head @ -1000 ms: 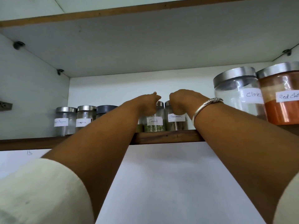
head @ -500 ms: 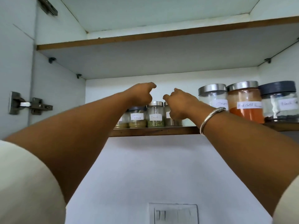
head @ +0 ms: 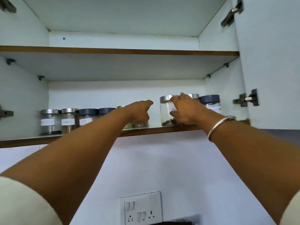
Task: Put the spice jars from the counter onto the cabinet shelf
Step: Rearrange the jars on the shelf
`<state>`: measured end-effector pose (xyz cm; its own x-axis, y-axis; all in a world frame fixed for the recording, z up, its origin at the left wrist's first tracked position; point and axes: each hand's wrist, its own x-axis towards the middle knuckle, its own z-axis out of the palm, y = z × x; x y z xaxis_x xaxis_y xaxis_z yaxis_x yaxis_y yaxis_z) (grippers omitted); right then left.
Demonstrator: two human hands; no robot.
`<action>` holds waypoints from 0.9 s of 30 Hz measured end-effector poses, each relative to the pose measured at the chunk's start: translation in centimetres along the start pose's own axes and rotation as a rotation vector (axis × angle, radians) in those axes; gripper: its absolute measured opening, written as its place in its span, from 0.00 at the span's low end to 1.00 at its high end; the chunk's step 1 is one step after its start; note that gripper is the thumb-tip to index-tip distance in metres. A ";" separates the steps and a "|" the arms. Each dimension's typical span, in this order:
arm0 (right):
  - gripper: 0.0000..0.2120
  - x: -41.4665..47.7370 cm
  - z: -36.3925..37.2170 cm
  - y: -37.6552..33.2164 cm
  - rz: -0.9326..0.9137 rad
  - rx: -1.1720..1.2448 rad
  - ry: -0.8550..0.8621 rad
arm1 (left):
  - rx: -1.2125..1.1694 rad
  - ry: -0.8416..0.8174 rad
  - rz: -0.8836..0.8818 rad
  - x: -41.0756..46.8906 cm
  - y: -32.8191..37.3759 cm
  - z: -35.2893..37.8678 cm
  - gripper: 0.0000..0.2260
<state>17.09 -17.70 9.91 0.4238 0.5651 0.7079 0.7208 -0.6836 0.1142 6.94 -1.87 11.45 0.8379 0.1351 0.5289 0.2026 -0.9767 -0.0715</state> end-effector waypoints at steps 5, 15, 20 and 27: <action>0.24 -1.1 -0.9 2.9 0.031 0.001 -0.033 | 0.006 -0.014 0.016 0.6 2.3 -0.1 0.29; 0.34 0.9 0.0 8.8 -0.025 0.026 0.010 | 0.025 0.088 -0.049 4.0 7.8 0.6 0.27; 0.27 2.6 1.1 9.4 -0.096 0.046 0.102 | 0.194 0.237 -0.080 6.6 10.1 0.9 0.26; 0.17 5.0 1.5 9.0 -0.096 -0.011 0.092 | 0.357 0.248 -0.168 9.9 10.5 0.9 0.10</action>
<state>26.51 -20.35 13.39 0.3009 0.5836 0.7543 0.7493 -0.6339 0.1916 17.81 -10.65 15.14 0.6407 0.1999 0.7413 0.5233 -0.8202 -0.2312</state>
